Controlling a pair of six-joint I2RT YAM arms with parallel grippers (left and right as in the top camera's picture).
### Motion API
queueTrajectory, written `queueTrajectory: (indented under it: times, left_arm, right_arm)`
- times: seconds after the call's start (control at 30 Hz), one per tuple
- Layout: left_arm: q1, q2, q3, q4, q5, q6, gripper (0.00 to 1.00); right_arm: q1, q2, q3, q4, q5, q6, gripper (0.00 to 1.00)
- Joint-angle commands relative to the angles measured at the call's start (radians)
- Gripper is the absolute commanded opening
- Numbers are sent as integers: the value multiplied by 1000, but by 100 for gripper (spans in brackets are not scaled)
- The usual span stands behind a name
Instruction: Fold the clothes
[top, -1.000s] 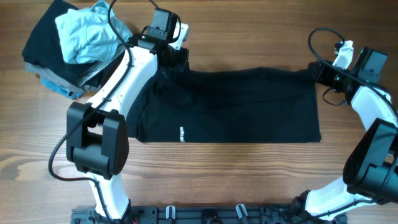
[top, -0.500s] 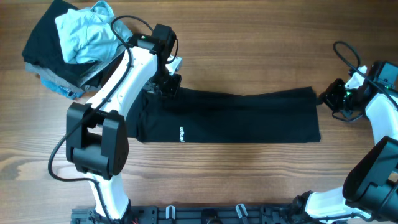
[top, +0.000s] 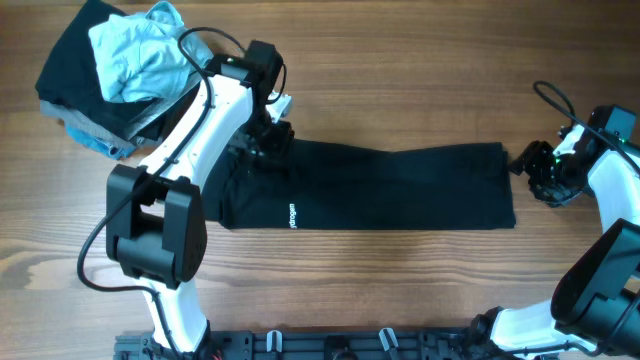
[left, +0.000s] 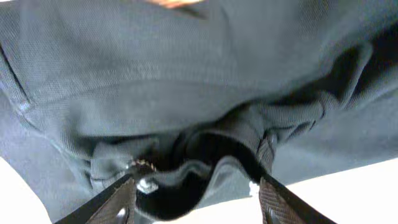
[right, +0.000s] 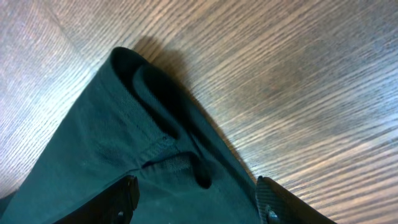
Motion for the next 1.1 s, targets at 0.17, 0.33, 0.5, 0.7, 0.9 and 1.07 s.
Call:
queueTrajectory:
  times: [0.17, 0.33, 0.5, 0.7, 0.9, 1.07]
  left_arm:
    - [-3, -30, -248, 83, 17, -42, 19]
    - [7, -53, -279, -122, 64, -86, 4]
    - [15, -150, -209, -9, 96, -86, 14]
    - [-23, -109, -287, 306, 121, -74, 67]
    - [-96, -72, -328, 286, 268, -75, 4]
    - [-103, -109, -322, 112, 267, -75, 4]
  right_arm:
    - [-1, -16, -1, 11, -14, 1, 66]
    - [-1, -16, -1, 18, -14, 0, 65]
    - [-1, -16, -1, 18, -14, 1, 65]
    - [-1, -16, -1, 18, -14, 1, 66]
    - [-1, -16, -1, 18, -14, 0, 66]
    - [-1, -16, -1, 22, -14, 0, 66]
